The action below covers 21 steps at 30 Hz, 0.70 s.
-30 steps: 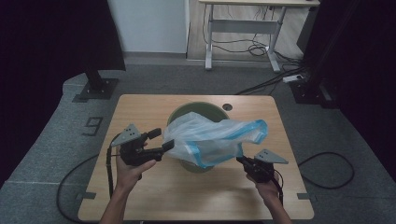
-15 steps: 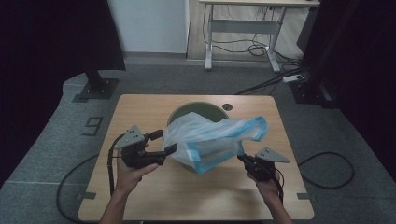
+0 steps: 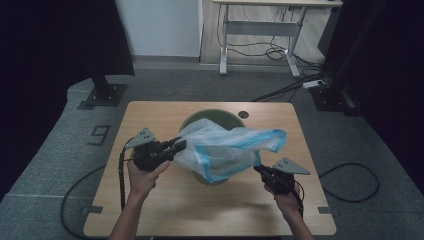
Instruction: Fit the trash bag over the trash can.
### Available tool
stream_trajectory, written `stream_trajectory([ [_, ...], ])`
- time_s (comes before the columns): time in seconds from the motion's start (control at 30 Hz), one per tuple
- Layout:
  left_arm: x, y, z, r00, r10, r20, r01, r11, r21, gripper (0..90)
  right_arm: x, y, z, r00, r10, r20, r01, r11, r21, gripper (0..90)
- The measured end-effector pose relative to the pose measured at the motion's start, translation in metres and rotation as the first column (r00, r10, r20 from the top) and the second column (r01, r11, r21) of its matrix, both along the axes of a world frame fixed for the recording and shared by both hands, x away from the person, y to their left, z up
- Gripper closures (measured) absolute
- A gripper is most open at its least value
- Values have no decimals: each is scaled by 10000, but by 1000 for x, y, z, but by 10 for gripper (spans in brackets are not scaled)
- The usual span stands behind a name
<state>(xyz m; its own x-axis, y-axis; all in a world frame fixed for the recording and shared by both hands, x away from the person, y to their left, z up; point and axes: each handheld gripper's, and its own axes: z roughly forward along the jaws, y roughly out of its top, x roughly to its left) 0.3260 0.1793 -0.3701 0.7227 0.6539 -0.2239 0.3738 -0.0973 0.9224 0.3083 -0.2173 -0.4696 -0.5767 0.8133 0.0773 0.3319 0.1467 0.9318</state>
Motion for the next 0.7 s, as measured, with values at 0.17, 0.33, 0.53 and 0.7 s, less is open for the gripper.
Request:
stream_trajectory([
  [0.17,6,4,-5,9996,156,-235,-162,9996,-226,850,-2,-3,-2,10000,87,4,-87,10000,48,798],
  [0.33,6,7,-8,9993,215,-302,-218,9997,-126,875,-12,-16,6,9988,-139,470,115,9986,526,606],
  [0.53,5,10,-7,9989,394,-240,-399,9989,-233,882,-27,-49,27,9947,-862,559,781,9878,1345,530],
  [0.7,5,7,-7,9986,479,-239,-484,9986,-196,884,-37,-52,49,9894,-995,1060,850,9874,1335,460],
])
